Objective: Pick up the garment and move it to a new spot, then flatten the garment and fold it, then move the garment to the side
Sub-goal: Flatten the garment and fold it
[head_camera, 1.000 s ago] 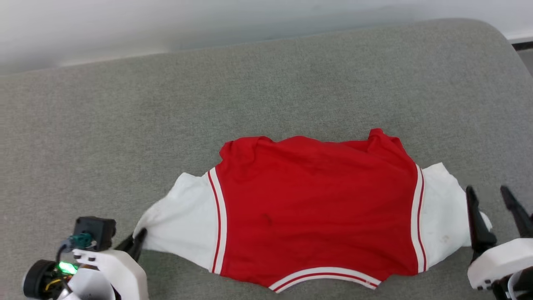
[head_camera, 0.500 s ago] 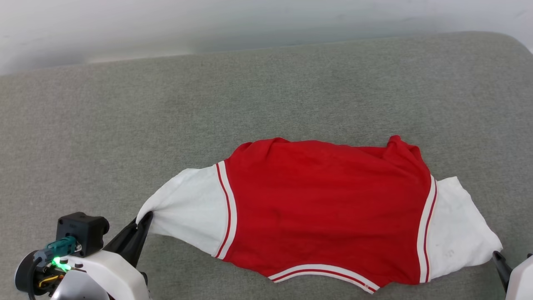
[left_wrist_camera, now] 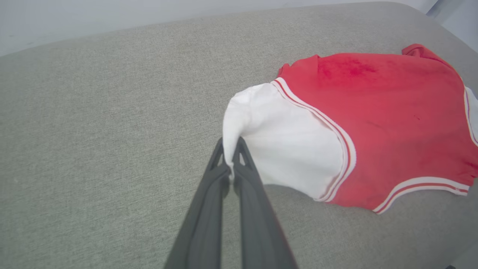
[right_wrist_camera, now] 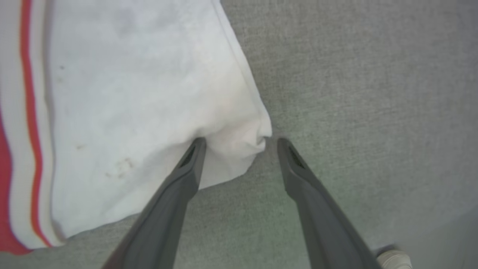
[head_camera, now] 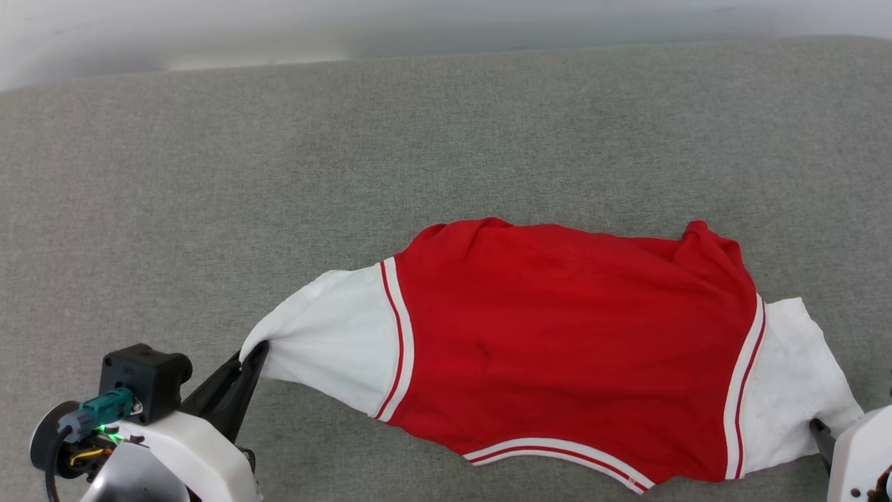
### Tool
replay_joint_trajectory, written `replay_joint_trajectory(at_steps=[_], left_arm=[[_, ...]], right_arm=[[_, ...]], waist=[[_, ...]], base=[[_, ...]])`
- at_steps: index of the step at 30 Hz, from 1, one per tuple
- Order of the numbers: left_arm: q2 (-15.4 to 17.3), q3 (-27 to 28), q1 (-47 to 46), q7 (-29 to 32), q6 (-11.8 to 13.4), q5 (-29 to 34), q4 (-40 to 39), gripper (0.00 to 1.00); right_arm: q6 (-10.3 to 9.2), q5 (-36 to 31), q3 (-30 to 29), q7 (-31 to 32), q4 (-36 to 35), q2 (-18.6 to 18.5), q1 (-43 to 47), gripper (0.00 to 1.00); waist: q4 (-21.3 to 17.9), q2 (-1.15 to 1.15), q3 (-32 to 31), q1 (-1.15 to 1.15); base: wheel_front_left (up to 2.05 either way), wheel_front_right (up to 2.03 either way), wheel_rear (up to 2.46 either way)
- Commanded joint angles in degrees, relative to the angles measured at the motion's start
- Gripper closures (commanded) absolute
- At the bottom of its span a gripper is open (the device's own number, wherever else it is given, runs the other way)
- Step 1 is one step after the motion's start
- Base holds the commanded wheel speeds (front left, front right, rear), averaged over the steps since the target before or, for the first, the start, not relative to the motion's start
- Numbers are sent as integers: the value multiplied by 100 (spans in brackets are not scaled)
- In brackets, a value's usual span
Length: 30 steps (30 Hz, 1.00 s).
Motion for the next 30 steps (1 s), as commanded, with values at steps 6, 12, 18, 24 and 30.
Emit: replay_joint_trajectory(at_steps=[6, 12, 18, 24, 30], left_arm=[[41, 6, -101, -21, -21, -41, 39, 100], [65, 73, -95, -84, 0, -85, 90, 100], [128, 239, -96, -272, -12, -128, 24, 100], [289, 642, -274, -497, -12, -188, -247, 100], [708, 1340, -1038, -645, -17, -327, -734, 100]], right_arm=[[26, 180, 433, 53, 592, 140, -34, 0], [20, 391, 448, -5, 835, 75, -68, 100], [-2, 650, 175, -302, 187, -202, -321, 100], [-2, 1074, 30, -109, -922, -486, -681, 100], [-2, 1739, -208, 456, -2098, -764, -1848, 100]], waist=[[47, 0, 50, 0], [-5, 0, -22, 0], [-148, 0, -227, 0], [-348, 0, -476, 0], [-530, 0, -704, 0]], base=[[0, 0, 0], [0, 0, 0], [0, 0, 0], [0, 0, 0], [0, 0, 0]])
